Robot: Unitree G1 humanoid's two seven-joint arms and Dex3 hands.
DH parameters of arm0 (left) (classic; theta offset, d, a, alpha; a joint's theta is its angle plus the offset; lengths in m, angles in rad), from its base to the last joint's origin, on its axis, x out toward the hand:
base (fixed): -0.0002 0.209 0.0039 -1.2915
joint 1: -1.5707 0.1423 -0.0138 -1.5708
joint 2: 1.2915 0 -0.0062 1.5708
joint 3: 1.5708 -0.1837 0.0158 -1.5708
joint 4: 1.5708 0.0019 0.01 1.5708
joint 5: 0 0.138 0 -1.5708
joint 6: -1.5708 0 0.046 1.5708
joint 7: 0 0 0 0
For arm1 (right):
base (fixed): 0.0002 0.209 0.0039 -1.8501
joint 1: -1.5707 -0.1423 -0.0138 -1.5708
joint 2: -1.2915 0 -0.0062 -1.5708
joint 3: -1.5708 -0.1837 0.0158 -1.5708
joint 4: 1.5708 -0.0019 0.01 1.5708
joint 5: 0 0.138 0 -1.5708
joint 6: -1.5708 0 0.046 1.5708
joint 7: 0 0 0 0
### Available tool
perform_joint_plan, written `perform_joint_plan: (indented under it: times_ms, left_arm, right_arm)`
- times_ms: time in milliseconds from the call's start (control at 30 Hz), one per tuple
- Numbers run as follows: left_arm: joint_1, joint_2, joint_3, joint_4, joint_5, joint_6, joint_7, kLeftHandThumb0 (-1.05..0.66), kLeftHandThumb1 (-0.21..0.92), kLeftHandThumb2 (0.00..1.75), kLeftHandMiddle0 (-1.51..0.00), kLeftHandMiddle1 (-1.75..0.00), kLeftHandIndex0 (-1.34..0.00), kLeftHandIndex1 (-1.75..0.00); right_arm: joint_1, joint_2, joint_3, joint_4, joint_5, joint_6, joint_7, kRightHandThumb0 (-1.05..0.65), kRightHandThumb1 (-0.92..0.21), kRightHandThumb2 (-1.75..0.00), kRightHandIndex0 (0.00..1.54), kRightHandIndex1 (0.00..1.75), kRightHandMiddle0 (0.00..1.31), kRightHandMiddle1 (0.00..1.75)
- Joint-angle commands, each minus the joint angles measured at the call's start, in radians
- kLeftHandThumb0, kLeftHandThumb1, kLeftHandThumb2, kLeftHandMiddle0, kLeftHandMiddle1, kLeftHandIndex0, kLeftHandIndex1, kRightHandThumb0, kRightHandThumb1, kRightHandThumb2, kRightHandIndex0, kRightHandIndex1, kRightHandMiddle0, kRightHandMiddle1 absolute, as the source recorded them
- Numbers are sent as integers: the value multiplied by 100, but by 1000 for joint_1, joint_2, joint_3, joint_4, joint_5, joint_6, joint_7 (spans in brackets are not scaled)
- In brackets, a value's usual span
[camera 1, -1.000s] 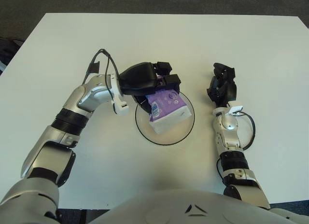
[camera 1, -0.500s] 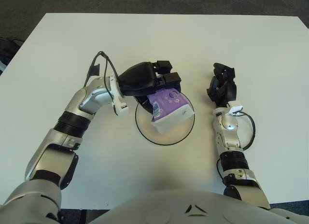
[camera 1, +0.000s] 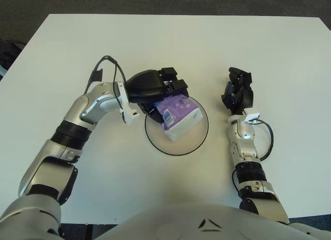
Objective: Put the tissue paper into the plate.
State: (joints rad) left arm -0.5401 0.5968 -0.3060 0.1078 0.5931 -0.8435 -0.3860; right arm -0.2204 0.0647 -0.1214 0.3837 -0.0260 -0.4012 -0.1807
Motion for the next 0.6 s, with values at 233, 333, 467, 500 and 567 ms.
perform_joint_plan:
  times_ms: [233, 333, 467, 500, 567]
  left_arm:
    - [13, -1, 6, 18, -5, -23, 44, -84, 92, 85, 0, -1, 0, -31]
    - [12, -3, 7, 28, -1, -34, 61, -88, 92, 88, 0, 0, 0, -26]
    - [6, 0, 2, 46, -1, -48, 73, -93, 92, 90, 0, 0, 0, -23]
    - [5, 2, 1, 50, -2, -51, 72, -93, 92, 91, 0, 0, 0, -23]
    - [1, 4, -1, 58, -4, -55, 71, -95, 92, 91, 0, 0, 0, -22]
  right_arm:
    - [121, 22, 4, 117, 4, 107, -21, -49, -83, -77, 26, 64, 3, 119]
    - [121, 21, 5, 116, 4, 109, -22, -49, -83, -77, 25, 63, 2, 118]
    - [119, 18, 6, 119, 5, 110, -19, -50, -83, -77, 23, 63, 0, 116]
    - [118, 17, 7, 120, 5, 109, -18, -50, -84, -77, 23, 63, 0, 116]
    - [117, 16, 7, 124, 5, 107, -17, -50, -84, -77, 23, 62, 0, 116]
